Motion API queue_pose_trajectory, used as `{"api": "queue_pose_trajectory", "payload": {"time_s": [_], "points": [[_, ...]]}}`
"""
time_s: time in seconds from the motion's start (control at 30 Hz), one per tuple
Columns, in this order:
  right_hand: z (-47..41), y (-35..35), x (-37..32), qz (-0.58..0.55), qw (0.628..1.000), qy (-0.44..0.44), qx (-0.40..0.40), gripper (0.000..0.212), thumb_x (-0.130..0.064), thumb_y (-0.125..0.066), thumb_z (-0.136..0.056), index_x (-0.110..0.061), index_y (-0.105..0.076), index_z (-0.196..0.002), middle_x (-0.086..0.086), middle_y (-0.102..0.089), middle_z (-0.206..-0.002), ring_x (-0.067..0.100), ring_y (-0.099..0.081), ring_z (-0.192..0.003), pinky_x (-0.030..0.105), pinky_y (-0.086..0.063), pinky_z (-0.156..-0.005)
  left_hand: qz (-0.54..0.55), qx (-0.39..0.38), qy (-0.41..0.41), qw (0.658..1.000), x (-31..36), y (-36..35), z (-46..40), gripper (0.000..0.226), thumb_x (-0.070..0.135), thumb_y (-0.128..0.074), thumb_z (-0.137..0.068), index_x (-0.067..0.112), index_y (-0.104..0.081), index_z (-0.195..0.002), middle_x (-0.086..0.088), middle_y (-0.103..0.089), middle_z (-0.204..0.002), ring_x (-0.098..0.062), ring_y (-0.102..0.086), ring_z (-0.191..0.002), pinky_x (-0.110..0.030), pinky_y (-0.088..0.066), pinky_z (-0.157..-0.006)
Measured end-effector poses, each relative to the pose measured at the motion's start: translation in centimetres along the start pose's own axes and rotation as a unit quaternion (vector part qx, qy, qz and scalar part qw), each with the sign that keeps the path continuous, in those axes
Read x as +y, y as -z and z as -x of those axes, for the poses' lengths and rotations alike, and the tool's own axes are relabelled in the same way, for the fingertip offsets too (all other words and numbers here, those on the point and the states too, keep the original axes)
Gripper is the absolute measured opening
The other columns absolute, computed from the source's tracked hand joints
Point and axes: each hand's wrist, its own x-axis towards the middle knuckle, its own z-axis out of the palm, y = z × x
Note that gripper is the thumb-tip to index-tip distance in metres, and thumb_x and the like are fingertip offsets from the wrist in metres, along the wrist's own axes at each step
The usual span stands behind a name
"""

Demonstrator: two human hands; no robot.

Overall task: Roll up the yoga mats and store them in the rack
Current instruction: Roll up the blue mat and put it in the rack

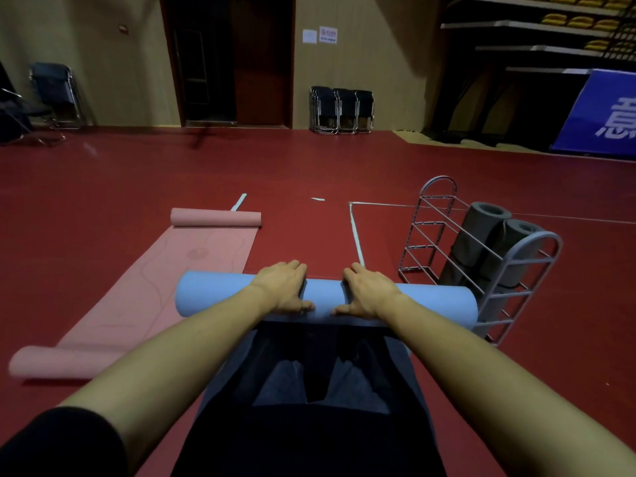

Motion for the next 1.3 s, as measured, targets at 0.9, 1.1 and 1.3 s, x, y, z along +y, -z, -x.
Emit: {"api": "queue_pose_trajectory", "payload": {"time_s": [0.9, 1.1, 1.3], "points": [[-1.9, -2.9, 1.2, -0.013, 0.998, -0.043, 0.055, 0.092, -0.077, -0.074, -0.069, -0.015, -0.045, -0.130, 0.006, -0.054, -0.129, 0.034, -0.053, -0.120, 0.050, -0.042, -0.098, -0.062, 0.024, 0.024, 0.997, -0.4, -2.5, -2.4, 0.090, 0.073, -0.076, -0.073, 0.012, -0.046, -0.132, -0.007, -0.051, -0.131, -0.032, -0.052, -0.116, -0.043, -0.045, -0.097], [-2.4, -3.3, 1.5, -0.012, 0.998, -0.040, 0.047, 0.095, -0.079, -0.074, -0.066, -0.016, -0.047, -0.132, 0.006, -0.053, -0.129, 0.033, -0.052, -0.121, 0.050, -0.042, -0.100, -0.062, 0.045, 0.038, 0.996, 0.0, -3.4, -2.9, 0.093, 0.077, -0.078, -0.066, 0.013, -0.047, -0.127, -0.007, -0.052, -0.128, -0.031, -0.053, -0.115, -0.043, -0.046, -0.094], [-2.5, -3.6, 1.7, 0.002, 0.998, -0.041, 0.041, 0.098, -0.081, -0.073, -0.066, -0.016, -0.048, -0.135, 0.006, -0.052, -0.131, 0.032, -0.050, -0.123, 0.049, -0.042, -0.102, -0.026, 0.048, 0.039, 0.998, -0.1, -3.6, -3.0, 0.096, 0.075, -0.078, -0.068, 0.014, -0.045, -0.135, -0.008, -0.053, -0.132, -0.032, -0.052, -0.123, -0.043, -0.041, -0.103]]}}
